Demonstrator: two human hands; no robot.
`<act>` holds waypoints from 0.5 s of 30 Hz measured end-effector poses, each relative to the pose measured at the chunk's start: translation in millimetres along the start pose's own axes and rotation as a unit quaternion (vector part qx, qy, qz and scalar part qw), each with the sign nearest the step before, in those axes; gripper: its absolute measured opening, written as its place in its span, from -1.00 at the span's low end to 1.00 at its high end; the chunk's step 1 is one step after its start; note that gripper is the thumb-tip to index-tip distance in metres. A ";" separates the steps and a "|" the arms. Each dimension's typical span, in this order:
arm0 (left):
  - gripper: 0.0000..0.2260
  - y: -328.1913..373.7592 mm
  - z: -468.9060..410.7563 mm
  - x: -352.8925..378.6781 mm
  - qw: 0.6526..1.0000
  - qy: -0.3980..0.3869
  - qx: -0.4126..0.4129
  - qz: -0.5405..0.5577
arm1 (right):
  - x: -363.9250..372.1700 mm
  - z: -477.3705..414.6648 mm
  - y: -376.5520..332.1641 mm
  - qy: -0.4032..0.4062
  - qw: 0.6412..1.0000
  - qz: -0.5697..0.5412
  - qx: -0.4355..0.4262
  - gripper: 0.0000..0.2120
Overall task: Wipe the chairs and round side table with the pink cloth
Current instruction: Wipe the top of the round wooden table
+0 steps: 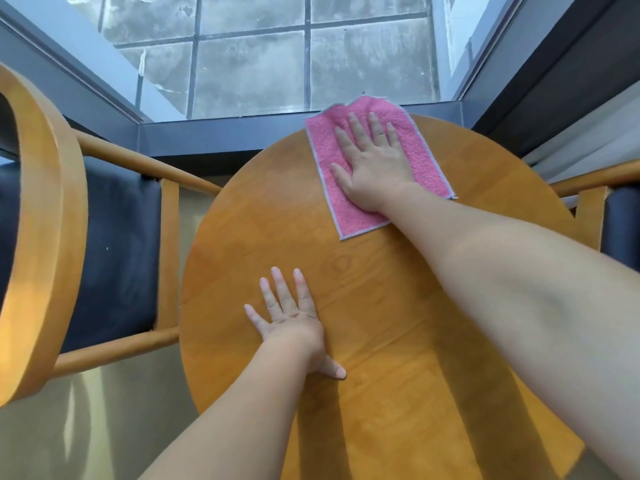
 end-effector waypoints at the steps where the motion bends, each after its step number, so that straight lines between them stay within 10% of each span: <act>1: 0.45 -0.2 -0.3 0.2 1.000 0.002 -0.001 -0.001 | 0.3 4.3 12.2 0.004 1.000 -0.005 0.020 -0.35; 15: 0.44 -0.9 4.1 0.2 1.000 0.029 0.007 0.006 | 61.1 180.4 154.7 0.052 0.956 -0.081 0.277 -0.30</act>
Point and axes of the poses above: each hand's wrist, its own z-axis away from the middle knuckle, its own x-axis out of the palm, y = z × x, the point moved 5 cm from there along -z, towards the middle knuckle, and after that the axes turned 8 degrees about -y, right-handed, at the moved point
